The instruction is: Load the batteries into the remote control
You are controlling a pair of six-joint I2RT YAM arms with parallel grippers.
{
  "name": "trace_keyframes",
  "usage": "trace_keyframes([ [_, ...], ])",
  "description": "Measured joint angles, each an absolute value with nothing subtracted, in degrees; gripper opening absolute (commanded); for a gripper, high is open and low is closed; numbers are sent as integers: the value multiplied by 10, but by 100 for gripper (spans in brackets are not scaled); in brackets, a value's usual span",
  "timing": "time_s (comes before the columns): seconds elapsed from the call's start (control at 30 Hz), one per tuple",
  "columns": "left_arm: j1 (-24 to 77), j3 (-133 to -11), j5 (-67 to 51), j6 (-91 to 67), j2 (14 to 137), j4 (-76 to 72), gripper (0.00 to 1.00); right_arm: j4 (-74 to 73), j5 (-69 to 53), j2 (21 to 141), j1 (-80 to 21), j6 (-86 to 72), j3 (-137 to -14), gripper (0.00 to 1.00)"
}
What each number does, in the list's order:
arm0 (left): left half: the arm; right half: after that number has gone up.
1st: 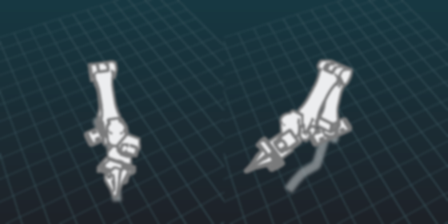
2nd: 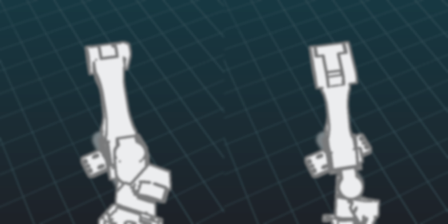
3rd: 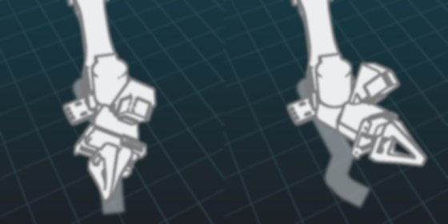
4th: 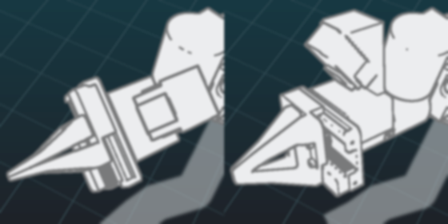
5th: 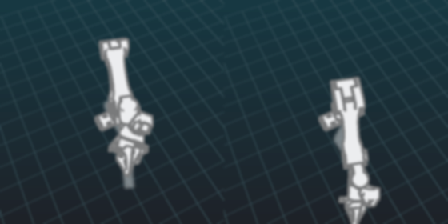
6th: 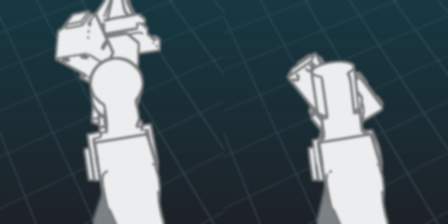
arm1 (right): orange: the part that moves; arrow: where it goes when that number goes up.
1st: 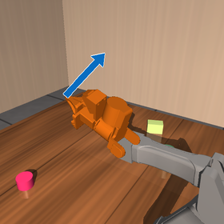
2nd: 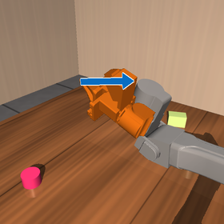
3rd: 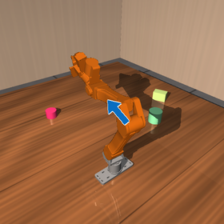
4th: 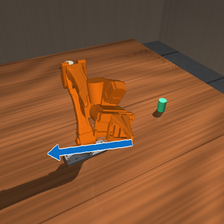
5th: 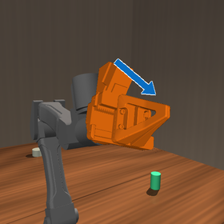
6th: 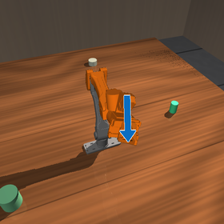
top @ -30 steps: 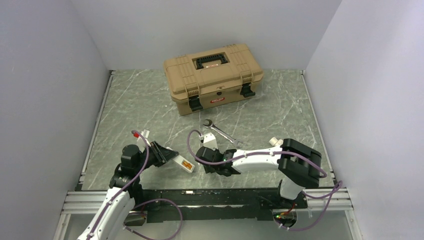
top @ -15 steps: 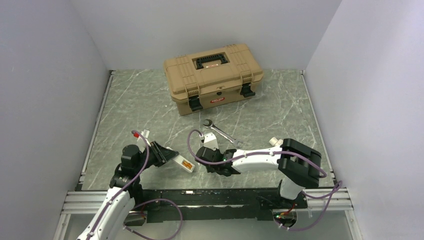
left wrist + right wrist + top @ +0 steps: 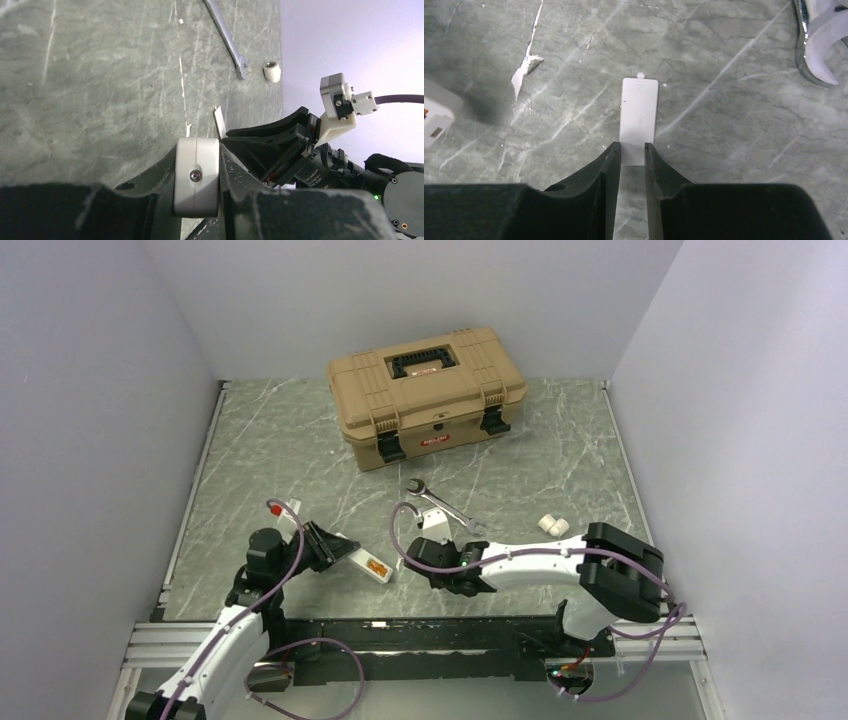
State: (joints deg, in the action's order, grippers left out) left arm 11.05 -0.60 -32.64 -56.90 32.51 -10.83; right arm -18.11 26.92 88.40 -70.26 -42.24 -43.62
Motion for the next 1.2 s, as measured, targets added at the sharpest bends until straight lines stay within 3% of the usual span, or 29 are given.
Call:
trace_keyframes([
  [0.33, 161, -6, -326, -584, 403, -208, 2, -210, 286, 790, -703, -399, -396, 21],
  [0.5, 201, -6, -316, -595, 463, -255, 1, -210, 289, 771, -703, -394, -392, 43],
  [0.57, 203, -6, -313, -597, 471, -267, 2, -207, 289, 770, -703, -396, -389, 47],
  [1.2, 218, -6, -291, -608, 537, -344, 1, -163, 269, 836, -693, -413, -382, 57],
])
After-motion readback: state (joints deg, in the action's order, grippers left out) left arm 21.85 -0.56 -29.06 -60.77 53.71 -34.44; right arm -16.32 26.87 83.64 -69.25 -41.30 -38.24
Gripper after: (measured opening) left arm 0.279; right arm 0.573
